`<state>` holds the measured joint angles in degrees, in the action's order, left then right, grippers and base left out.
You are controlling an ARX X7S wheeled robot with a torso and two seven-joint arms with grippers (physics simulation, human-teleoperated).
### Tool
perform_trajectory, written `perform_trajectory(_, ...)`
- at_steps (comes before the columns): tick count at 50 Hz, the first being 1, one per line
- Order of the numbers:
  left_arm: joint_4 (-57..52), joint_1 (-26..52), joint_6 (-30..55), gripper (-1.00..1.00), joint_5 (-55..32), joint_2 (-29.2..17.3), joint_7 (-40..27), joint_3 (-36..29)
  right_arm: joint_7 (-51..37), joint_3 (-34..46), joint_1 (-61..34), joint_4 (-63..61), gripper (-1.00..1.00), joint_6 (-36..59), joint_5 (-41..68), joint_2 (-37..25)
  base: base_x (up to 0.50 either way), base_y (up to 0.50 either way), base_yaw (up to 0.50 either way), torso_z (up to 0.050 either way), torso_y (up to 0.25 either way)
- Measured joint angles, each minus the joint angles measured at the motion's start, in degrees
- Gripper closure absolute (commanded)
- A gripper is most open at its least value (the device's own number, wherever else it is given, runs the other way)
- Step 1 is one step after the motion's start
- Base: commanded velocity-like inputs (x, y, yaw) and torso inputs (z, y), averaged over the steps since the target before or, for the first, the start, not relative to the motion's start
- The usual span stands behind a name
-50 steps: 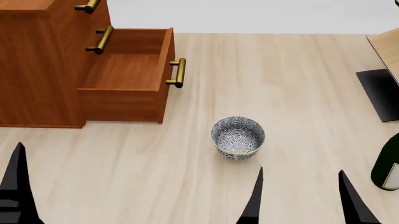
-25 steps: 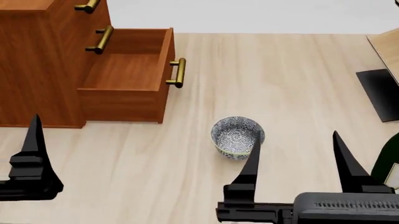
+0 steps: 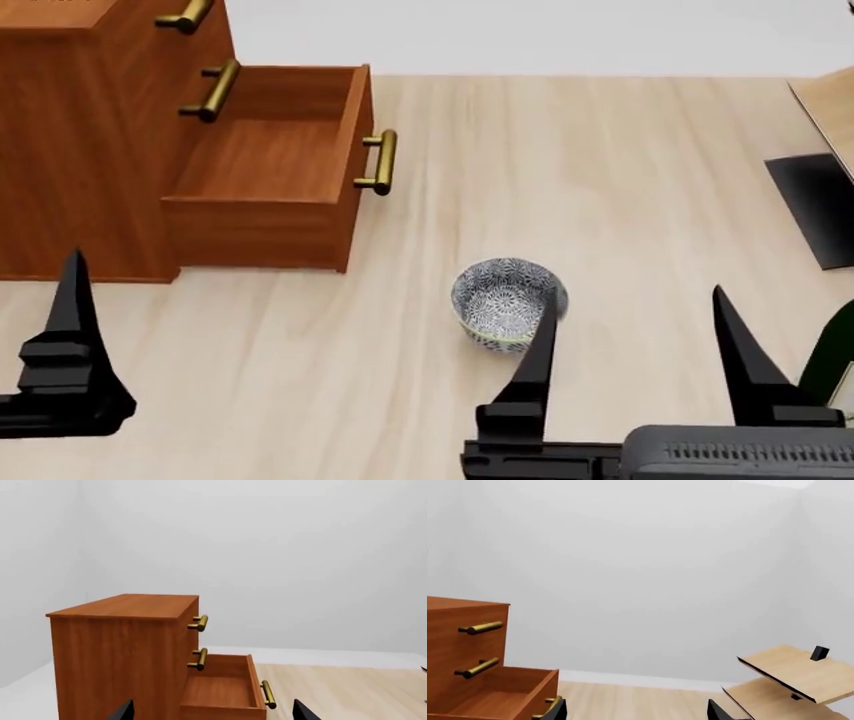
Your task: Put the wine bottle in the bottom drawer of the cabinet.
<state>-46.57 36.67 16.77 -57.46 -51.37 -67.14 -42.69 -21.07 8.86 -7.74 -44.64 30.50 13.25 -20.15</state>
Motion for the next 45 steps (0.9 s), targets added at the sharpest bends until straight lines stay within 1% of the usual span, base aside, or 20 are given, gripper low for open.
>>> perform_trajectory(18, -2.1, -0.8, -0.4, -1.0, -0.4, -1.4, -1.2, 0.5, -0.5, 0.6, 1.2, -2.4, -1.0, 0.4, 0.3, -0.5, 0.2, 0.0, 0.0, 0.0, 0.0)
perform_trajectory(38, -1.8, -0.4, -0.1, -1.0, -0.2, -1.1, -1.0, 0.5, 0.0, 1.7, 0.5, -1.8, -1.0, -0.4, 0.8, -0.7, 0.18, 0.0, 0.0, 0.0, 0.0)
perform_trajectory(45, -1.6, -0.4, -0.1, -1.0, -0.1, -0.9, -0.8, 0.5, 0.1, 1.9, 0.3, -1.4, -1.0, -0.7, 0.9, -0.8, 0.13, 0.17, 0.0, 0.0, 0.0)
